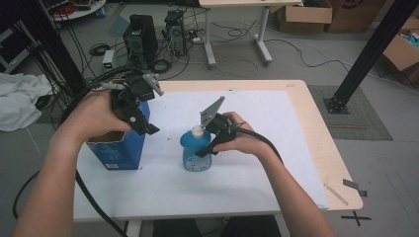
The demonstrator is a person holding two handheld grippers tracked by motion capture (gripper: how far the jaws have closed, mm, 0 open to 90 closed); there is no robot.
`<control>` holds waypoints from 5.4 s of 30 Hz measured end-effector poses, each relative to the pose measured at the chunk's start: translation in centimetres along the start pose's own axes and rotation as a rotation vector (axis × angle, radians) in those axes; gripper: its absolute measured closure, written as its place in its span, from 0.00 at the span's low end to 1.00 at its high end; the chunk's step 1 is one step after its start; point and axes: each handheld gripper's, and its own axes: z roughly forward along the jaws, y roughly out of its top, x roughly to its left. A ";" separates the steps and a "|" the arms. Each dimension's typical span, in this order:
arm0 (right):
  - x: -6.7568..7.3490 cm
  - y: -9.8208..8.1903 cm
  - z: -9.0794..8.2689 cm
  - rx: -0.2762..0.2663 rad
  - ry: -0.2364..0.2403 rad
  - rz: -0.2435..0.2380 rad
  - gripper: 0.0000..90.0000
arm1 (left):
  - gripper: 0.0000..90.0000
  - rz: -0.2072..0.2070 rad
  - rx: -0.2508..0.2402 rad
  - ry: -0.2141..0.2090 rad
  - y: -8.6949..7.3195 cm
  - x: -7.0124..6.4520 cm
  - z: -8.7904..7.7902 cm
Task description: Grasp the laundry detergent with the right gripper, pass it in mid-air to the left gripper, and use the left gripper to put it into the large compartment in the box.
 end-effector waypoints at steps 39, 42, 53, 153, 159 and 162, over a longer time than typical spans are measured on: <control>1.5 0.8 -3.6 -0.080 -0.014 -0.084 0.50 | 0.00 0.060 -0.029 -0.028 1.8 -1.1 -0.5; 1.9 1.3 -4.5 -0.089 -0.016 -0.101 0.50 | 0.00 0.077 -0.039 -0.041 2.4 -1.5 -0.7; 3.2 3.1 -6.6 -0.089 -0.009 -0.127 0.50 | 0.00 0.127 -0.067 -0.090 5.1 -2.9 -1.3; 4.1 4.5 -7.7 -0.065 0.019 -0.138 0.50 | 0.42 0.200 -0.089 -0.212 8.7 -5.2 2.2; 4.2 4.5 -7.6 -0.048 0.014 -0.136 0.50 | 0.43 0.204 -0.081 -0.212 8.8 -5.3 2.3; 4.2 4.5 -7.6 -0.046 0.017 -0.136 0.50 | 0.43 0.207 -0.079 -0.212 8.8 -5.3 2.2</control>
